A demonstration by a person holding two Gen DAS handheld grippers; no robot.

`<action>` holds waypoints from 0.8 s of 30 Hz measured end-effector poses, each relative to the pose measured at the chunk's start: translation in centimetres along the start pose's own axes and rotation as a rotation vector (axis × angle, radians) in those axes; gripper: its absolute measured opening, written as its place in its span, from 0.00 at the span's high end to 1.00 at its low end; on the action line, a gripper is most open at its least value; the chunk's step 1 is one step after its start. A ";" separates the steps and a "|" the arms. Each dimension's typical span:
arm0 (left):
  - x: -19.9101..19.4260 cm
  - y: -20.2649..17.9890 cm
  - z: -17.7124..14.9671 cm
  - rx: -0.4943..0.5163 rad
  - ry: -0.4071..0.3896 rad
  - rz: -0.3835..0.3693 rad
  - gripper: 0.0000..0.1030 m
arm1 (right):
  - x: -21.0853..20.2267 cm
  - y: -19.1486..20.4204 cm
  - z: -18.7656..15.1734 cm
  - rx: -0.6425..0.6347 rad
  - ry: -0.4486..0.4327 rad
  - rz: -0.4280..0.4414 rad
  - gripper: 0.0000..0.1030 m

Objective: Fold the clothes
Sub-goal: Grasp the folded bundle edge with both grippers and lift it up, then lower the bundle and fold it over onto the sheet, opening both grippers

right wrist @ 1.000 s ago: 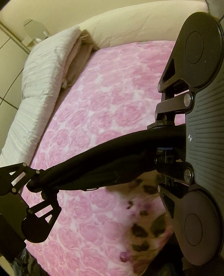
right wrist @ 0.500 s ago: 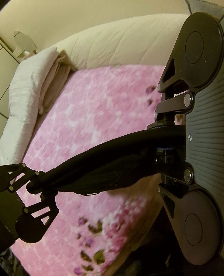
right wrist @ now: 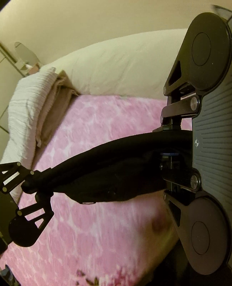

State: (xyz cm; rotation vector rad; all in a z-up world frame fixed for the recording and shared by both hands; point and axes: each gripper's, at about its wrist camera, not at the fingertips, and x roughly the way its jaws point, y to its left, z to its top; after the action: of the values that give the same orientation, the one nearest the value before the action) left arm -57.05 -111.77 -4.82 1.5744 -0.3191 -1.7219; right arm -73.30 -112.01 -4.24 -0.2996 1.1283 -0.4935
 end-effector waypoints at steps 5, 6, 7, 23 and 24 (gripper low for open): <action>5.8 1.6 3.0 -0.071 0.054 0.074 0.81 | 5.3 -6.9 -1.6 -0.051 -0.096 -0.061 0.83; 7.1 1.0 3.5 -0.078 0.060 0.077 0.81 | 6.7 -6.7 -2.8 -0.050 -0.101 -0.052 0.83; 8.6 -0.1 3.6 -0.081 0.072 0.067 0.82 | 8.2 -6.5 -4.0 -0.050 -0.106 -0.042 0.83; 18.1 -12.5 2.9 -0.106 0.180 -0.101 0.77 | 18.0 -0.4 -13.8 0.018 -0.008 0.126 0.78; 17.7 -12.3 2.8 -0.112 0.183 -0.115 0.75 | 18.1 -0.2 -13.7 0.013 0.008 0.132 0.75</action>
State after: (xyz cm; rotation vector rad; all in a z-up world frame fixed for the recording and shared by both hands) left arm -63.14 -116.21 -25.17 1.6798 -0.0403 -1.6364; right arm -79.76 -121.34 -23.88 -0.2106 1.1436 -0.3859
